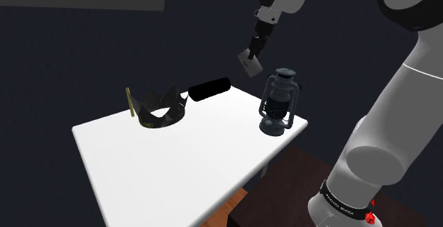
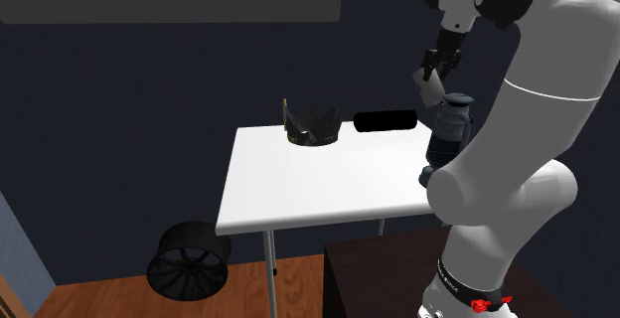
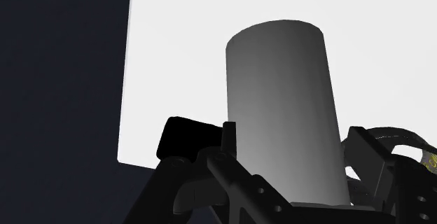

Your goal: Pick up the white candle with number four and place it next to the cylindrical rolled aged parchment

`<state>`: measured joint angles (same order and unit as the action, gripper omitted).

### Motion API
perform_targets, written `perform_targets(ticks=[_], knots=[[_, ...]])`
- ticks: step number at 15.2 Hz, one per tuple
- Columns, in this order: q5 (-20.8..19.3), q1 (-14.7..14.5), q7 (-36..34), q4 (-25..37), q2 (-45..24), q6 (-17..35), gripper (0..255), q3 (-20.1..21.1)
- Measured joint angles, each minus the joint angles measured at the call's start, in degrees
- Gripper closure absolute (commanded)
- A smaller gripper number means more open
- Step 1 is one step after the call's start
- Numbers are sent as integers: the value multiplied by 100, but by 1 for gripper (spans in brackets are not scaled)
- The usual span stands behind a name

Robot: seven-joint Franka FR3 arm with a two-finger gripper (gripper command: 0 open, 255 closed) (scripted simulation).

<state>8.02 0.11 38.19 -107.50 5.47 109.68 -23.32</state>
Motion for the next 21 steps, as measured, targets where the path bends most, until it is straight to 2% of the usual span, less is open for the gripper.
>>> perform_targets(ticks=[2, 4, 21], knots=[[192, 112, 313, 457, -396, -148, 255, -174], [311, 172, 480, 629, -629, -134, 255, -242], [544, 180, 818, -437, -856, 1099, 255, -237]])
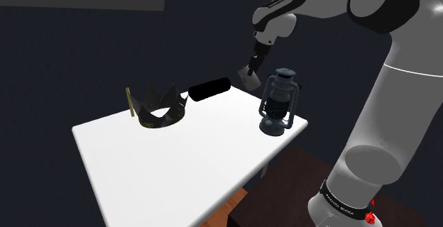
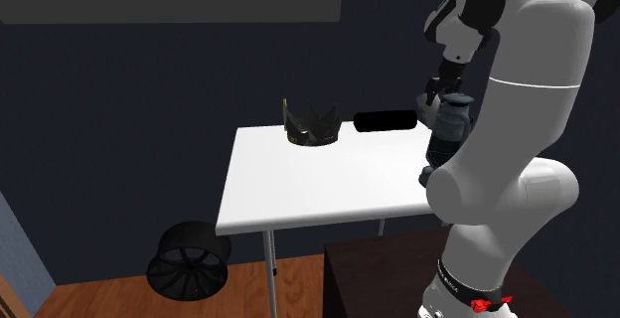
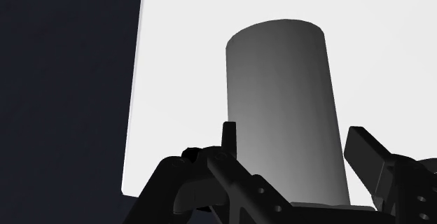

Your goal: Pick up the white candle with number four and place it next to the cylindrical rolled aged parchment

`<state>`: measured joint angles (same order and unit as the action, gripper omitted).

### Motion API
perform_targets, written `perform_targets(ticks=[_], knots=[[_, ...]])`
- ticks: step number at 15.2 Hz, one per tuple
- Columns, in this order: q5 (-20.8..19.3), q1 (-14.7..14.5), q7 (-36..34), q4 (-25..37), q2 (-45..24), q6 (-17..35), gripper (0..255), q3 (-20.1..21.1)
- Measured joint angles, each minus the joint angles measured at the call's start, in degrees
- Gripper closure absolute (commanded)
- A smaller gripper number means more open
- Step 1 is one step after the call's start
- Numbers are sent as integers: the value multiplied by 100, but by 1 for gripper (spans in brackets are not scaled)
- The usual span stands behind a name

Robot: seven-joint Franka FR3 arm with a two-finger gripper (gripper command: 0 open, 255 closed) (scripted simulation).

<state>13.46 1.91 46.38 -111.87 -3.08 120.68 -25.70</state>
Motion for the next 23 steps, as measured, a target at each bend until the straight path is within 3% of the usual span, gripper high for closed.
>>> perform_targets(ticks=[18, 23], knots=[[576, 51, 541, -702, -622, 1193, 255, 83], [637, 62, 598, -732, -682, 1277, 255, 95]])
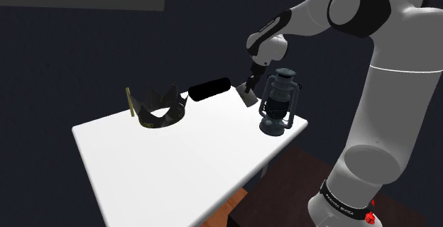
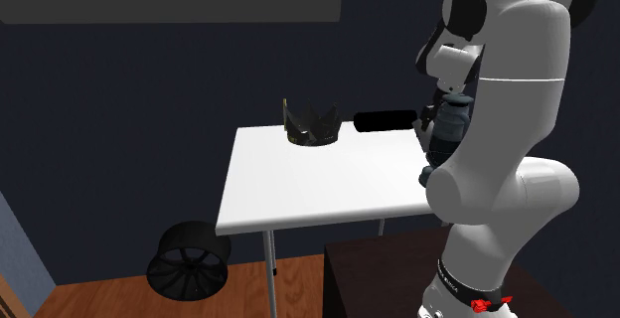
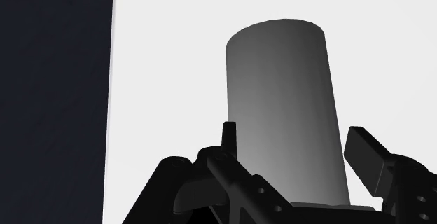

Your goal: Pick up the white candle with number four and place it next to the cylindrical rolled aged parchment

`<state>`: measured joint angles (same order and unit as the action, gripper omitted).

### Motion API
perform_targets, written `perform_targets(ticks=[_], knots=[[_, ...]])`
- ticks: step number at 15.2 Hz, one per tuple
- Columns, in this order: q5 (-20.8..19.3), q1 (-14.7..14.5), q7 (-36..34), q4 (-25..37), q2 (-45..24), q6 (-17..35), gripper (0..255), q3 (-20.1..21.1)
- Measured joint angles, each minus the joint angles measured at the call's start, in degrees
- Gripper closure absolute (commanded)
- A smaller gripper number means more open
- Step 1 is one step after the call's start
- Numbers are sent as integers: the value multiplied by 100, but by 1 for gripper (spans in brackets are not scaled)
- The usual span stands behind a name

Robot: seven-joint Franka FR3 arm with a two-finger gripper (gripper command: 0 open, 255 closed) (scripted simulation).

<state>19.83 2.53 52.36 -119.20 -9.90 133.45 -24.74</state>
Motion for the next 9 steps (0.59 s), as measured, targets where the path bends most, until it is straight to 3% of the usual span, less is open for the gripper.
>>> perform_targets(ticks=[2, 3, 9], knots=[[2, 1, 2, -1, 0, 3, 255, 0], [2, 1, 2, -1, 0, 4, 0, 0], [1, 1, 3, -4, -1, 4, 0, -1]])
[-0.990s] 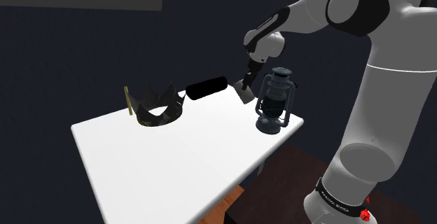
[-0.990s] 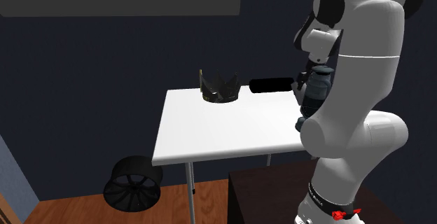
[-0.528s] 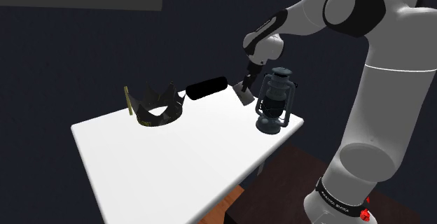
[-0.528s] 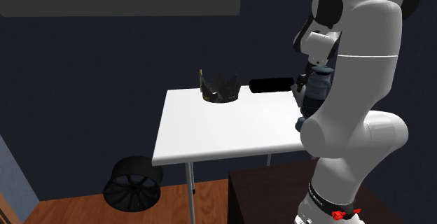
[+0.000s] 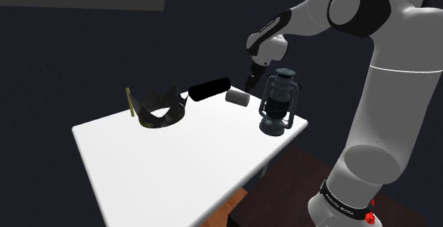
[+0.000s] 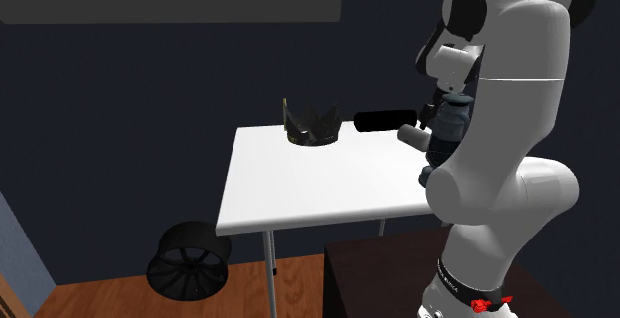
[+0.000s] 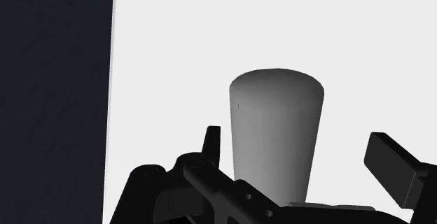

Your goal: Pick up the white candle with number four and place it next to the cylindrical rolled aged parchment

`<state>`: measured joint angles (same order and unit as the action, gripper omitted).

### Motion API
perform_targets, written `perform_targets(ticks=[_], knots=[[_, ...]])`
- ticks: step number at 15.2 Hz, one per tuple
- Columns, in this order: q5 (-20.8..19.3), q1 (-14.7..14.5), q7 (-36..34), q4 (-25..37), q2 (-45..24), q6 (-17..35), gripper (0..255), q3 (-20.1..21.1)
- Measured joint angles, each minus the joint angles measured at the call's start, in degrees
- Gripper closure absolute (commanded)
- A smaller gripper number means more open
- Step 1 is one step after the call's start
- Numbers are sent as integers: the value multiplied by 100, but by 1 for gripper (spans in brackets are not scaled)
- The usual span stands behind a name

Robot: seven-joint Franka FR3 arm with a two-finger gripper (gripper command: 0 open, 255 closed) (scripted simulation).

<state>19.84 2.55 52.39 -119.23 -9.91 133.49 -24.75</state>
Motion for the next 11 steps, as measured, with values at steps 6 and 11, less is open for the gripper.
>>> perform_targets(ticks=[6, 11], knots=[[-360, -10, -232, 155, 441, -521, 0, -103], [-391, -10, -255, 178, 473, -575, 0, -109]])
